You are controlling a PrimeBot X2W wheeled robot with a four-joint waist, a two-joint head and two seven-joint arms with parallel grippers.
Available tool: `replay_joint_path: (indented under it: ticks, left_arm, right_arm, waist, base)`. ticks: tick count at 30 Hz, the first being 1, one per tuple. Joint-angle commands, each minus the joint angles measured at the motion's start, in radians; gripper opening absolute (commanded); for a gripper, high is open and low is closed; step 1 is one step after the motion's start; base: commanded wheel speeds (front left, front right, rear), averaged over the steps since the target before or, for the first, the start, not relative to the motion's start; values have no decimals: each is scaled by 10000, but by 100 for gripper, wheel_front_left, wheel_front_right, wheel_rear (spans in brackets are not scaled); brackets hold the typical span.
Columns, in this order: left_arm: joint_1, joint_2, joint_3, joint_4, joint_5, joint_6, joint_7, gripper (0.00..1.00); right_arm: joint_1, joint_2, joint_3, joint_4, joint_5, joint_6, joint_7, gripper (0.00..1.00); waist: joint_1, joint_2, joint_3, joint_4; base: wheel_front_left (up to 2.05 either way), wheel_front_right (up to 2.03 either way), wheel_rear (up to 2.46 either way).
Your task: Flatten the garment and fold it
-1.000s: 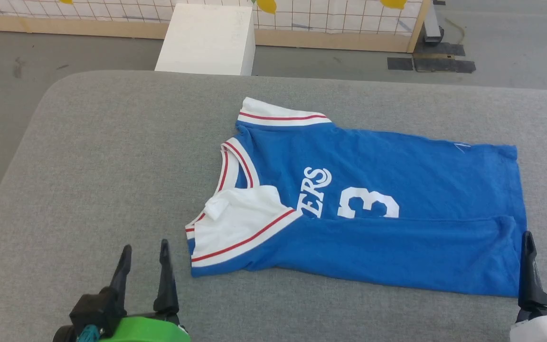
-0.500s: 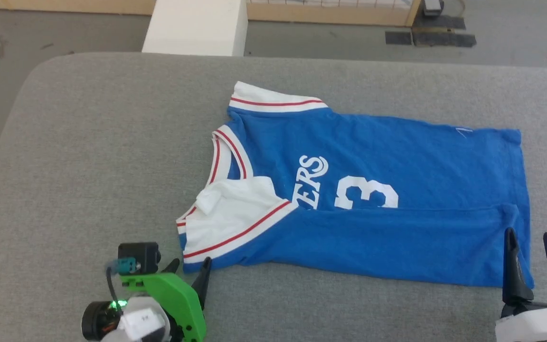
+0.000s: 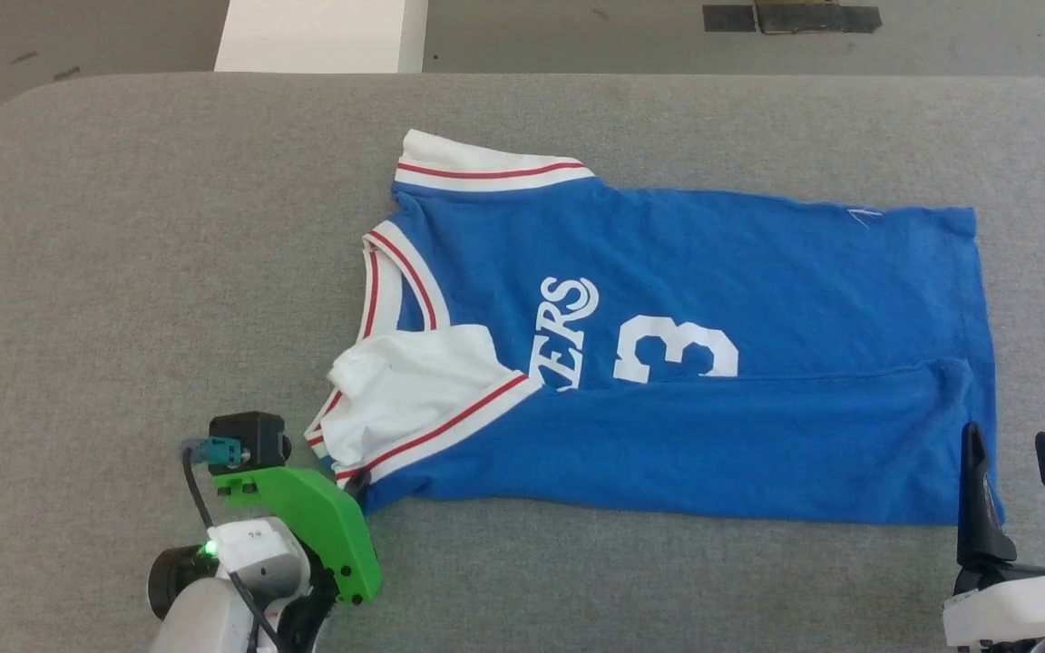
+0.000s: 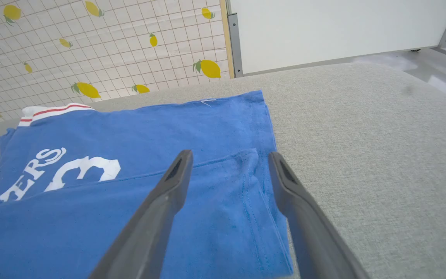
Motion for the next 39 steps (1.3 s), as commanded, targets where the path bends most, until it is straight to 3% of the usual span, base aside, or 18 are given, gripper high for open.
replay_joint_path:
  ticks: [1,5,9,10,13,14,19,28,29,30,31,39]
  left_arm:
    - [215,-106,-79,275,-117,3,21,0]
    - [539,-213,205,-257,-337,65,-497,0]
    - [1039,-290,459,-984,-518,166,-902,0]
    - [1164,-302,505,-1170,-542,193,-988,0]
    - [1581,-353,455,-1837,-588,262,-1098,0]
    - [1591,-355,438,-1861,-592,259,-1094,0]
    - [1578,-344,373,-1914,-585,261,-1093,0]
    - [1297,-301,212,-1976,-520,265,-989,0]
    - [1245,-306,217,-1982,-535,275,-983,0]
    - [1205,-304,224,-1969,-545,279,-981,0]
    - [1168,-303,236,-1948,-560,287,-979,0]
    - [1350,-311,599,-1835,-1086,221,-1073,0]
  right_arm:
    - [-222,8,-2,-4,-72,-13,2,100]
    - [-362,8,-32,-268,-456,-13,357,100]
    - [-436,-119,-245,-481,-524,-13,1526,100]
    - [-413,-127,-417,-530,-478,-13,2022,100]
    - [-108,-92,-1571,-844,-303,-13,5096,100]
    - [-68,-83,-1540,-871,-355,-13,5389,100]
    - [-135,-33,-1386,-793,-278,-13,6133,100]
    - [-645,-37,-1293,415,-333,-13,6347,100]
    - [-730,-76,-1282,576,-319,-13,6360,94]
    - [-800,-118,-1264,678,-311,-13,6346,44]
    - [-881,-160,-1246,777,-292,-13,6313,0]
    - [-1115,-396,-1178,574,139,-13,6260,0]
  waist:
    - [0,0,-33,4]
    - [0,0,-131,-19]
    - [0,0,-214,-23]
    - [0,0,-228,-7]
    - [0,0,-228,155]
    - [0,0,-224,180]
    - [0,0,-168,236]
    - [0,0,147,332]
    - [0,0,219,331]
    - [0,0,254,327]
    - [0,0,296,318]
    - [0,0,286,142]
  base:
    - [0,0,0]
    - [0,0,0]
    - [0,0,0]
    - [0,0,0]
    - [0,0,0]
    - [0,0,0]
    - [0,0,0]
    - [0,0,0]
    - [0,0,0]
    - [0,0,0]
    - [0,0,0]
    - [0,0,0]
